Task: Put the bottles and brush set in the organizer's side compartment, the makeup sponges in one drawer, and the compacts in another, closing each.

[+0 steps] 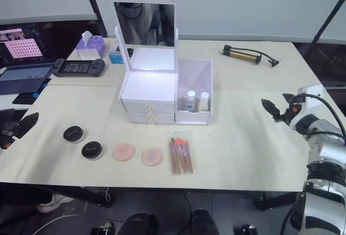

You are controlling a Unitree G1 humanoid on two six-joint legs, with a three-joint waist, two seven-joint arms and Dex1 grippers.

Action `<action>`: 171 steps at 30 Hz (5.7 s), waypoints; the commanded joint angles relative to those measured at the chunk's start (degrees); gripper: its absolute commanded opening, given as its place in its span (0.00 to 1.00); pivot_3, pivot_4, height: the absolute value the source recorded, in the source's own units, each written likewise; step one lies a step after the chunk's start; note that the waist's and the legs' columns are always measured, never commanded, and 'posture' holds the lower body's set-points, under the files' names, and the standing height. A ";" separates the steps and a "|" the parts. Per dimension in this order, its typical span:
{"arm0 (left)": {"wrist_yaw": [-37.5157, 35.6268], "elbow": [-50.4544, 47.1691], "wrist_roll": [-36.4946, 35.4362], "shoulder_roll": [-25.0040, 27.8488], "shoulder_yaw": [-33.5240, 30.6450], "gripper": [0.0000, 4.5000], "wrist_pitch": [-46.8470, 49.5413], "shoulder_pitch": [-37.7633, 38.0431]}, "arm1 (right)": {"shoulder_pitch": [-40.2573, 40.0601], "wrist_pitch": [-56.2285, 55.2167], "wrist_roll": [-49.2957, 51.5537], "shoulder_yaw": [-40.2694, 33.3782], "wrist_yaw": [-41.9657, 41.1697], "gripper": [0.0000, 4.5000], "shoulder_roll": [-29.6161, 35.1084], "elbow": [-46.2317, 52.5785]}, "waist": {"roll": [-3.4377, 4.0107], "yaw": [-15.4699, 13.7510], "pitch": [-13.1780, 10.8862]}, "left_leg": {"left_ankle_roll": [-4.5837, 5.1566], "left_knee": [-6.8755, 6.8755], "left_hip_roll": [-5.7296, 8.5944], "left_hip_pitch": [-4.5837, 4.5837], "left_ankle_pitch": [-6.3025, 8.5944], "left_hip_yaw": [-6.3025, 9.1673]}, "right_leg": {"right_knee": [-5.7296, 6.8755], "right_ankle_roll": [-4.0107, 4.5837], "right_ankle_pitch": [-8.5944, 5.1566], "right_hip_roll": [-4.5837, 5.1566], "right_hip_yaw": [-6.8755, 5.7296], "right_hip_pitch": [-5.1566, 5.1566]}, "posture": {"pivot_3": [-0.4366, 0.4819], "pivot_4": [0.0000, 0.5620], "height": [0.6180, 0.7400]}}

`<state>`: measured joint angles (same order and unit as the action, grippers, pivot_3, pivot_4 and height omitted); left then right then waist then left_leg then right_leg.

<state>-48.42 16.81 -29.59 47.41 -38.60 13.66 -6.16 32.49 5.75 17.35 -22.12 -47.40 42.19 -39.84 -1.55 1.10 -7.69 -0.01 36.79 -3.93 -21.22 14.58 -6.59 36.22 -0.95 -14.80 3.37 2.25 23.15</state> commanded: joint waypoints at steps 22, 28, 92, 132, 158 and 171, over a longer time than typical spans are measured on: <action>-22.01 -30.27 -11.32 2.48 35.10 1.00 21.28 -22.37 | -13.34 40.42 18.40 5.62 -13.12 1.00 12.22 51.63 | 0.01 -0.56 0.00 | 0.00 0.07 0.07 -0.11 -0.01 0.10 | -0.02 -0.05 -0.01 -0.07 0.00 -0.01 | 0.48 0.27 0.93; -25.51 -28.40 -5.71 -1.65 46.61 1.00 20.66 -26.92 | -22.15 47.12 21.18 1.99 -5.55 1.00 10.47 61.14 | -0.03 -0.60 0.01 | 0.00 0.09 0.11 -0.10 -0.01 0.19 | -0.03 -0.06 -0.01 -0.12 0.03 -0.05 | 0.48 0.27 0.93; 1.72 -34.47 27.08 -18.13 62.04 0.00 21.97 -16.08 | -0.25 85.65 34.62 19.44 21.01 0.88 -21.66 32.98 | 0.04 0.03 0.27 | 0.14 0.21 0.13 -0.44 0.03 1.23 | -0.08 -0.10 0.05 -0.28 -0.02 0.03 | 0.48 0.27 0.93; -5.48 -36.23 -3.82 -9.03 26.05 0.00 15.36 -9.89 | 10.68 30.54 16.69 13.52 3.59 0.00 -6.10 50.69 | -0.02 -0.55 0.28 | 0.14 0.25 0.22 -0.62 0.03 1.34 | -0.21 -0.08 0.06 -0.19 -0.26 0.09 | 0.48 0.27 0.93; 3.52 -47.65 -12.72 -6.20 25.42 0.00 26.06 -11.04 | 41.14 -26.53 -16.08 23.29 -3.75 0.00 -20.87 -34.70 | 0.09 0.53 0.14 | -0.14 0.10 0.12 -0.43 -0.13 0.74 | -0.10 0.02 0.07 -0.17 -0.16 0.08 | 0.48 0.27 0.93; 4.13 -47.55 -12.42 -6.93 28.24 0.00 25.52 -11.74 | 41.71 -24.96 -15.72 18.53 -7.27 0.76 -19.58 -34.83 | 0.10 0.81 0.13 | -0.19 0.07 0.12 -0.41 -0.16 0.73 | -0.08 0.03 0.08 -0.17 -0.16 0.08 | 0.48 0.27 0.93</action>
<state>-44.31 -29.40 -41.71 40.44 -10.29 40.02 -17.06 71.93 -19.23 0.40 -2.01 -53.71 21.37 -76.34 -1.46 1.91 -7.55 -0.20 36.85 -3.81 -21.63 14.42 -5.85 36.14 -0.92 -14.73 3.20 2.09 23.22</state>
